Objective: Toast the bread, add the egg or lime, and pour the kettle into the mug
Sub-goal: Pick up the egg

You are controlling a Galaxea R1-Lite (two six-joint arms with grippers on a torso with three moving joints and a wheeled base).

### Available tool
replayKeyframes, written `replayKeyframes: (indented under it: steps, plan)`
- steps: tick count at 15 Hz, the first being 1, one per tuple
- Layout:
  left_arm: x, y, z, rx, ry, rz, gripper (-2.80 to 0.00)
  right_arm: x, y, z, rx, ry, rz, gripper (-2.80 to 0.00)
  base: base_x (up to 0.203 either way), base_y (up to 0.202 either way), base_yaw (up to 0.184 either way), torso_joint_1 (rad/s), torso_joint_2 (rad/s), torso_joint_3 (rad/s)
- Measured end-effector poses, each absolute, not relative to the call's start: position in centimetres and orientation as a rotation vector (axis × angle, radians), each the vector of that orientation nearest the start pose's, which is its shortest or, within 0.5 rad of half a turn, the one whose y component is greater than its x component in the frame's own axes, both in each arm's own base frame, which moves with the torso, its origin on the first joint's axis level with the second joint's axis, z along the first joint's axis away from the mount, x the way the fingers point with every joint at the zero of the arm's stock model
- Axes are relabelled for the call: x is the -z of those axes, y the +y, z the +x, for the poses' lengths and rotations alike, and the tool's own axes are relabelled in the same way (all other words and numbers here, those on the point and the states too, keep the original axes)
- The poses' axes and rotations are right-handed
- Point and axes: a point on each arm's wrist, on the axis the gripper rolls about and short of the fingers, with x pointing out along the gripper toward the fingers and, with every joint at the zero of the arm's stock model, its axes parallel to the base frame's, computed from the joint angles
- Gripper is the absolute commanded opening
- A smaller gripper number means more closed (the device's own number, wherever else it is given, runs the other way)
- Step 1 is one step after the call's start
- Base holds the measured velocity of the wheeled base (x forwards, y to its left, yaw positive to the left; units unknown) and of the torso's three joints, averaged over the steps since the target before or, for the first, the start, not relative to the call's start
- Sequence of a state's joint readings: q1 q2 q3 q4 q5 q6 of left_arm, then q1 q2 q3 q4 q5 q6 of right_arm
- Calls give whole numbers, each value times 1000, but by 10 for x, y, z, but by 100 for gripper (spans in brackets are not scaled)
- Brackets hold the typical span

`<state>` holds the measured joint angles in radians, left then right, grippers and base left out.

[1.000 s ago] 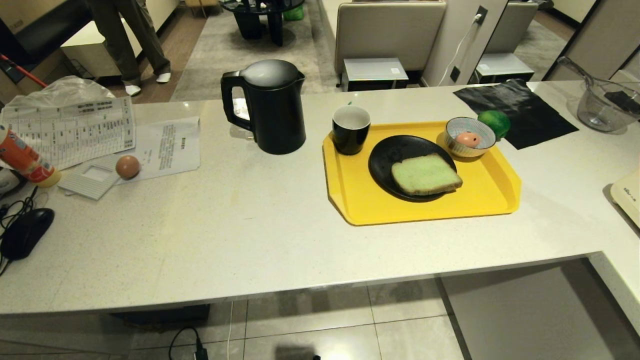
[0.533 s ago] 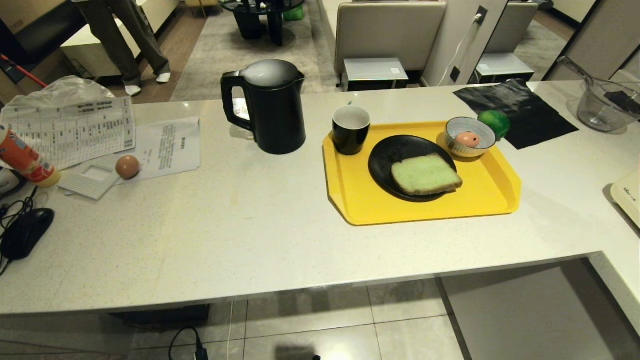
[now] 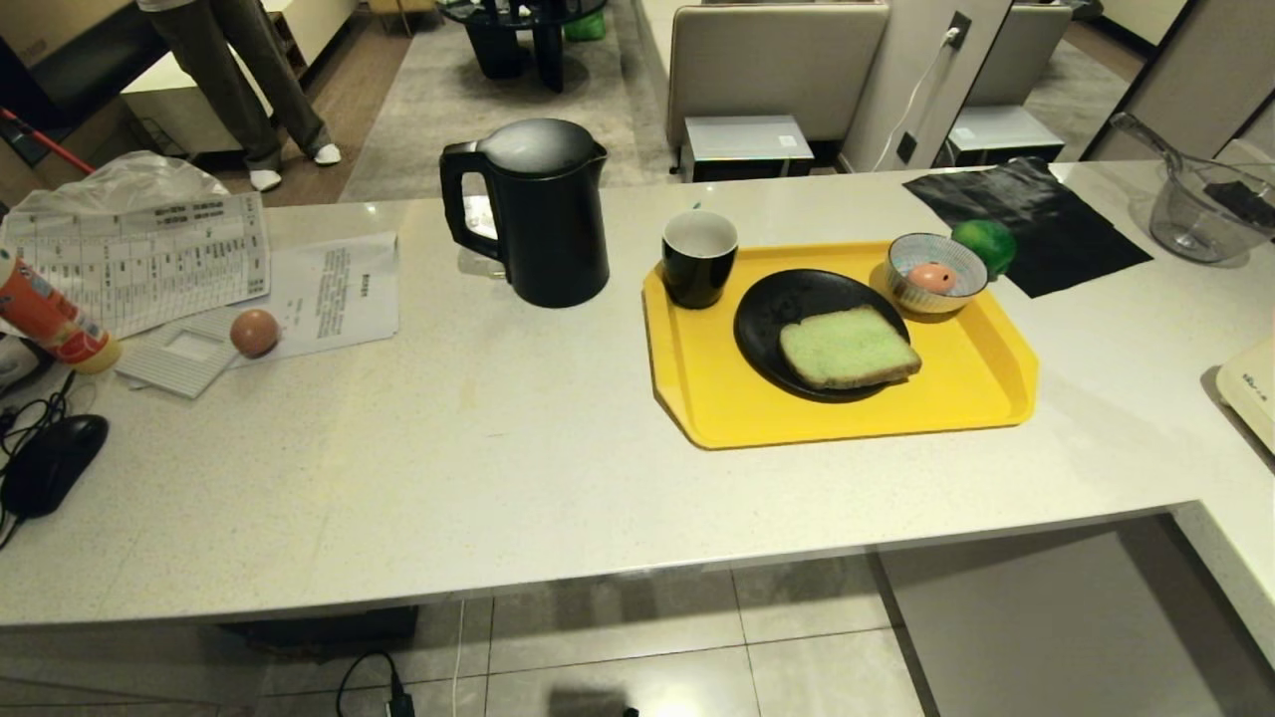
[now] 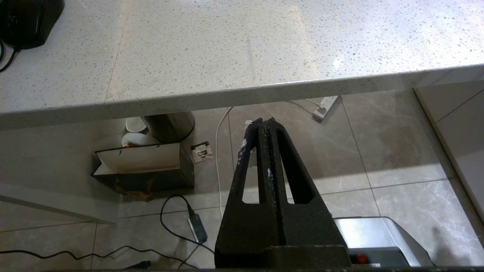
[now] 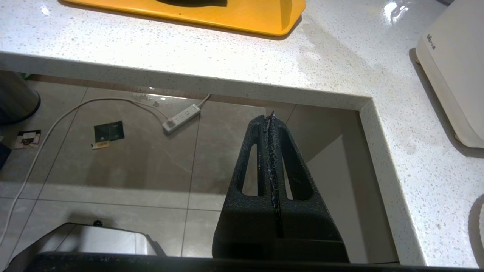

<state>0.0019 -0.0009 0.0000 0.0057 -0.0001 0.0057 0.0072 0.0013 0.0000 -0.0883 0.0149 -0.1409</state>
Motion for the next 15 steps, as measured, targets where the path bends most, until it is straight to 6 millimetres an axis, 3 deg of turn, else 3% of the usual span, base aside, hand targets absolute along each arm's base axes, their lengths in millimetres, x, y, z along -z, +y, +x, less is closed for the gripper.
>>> replayKeyframes:
  steps: [15]
  plan:
    - [-75, 0, -23, -2, 5, 6, -280, -85, 0, -23, -16, -88, -138, -280, 0, 0, 0, 0, 0, 0]
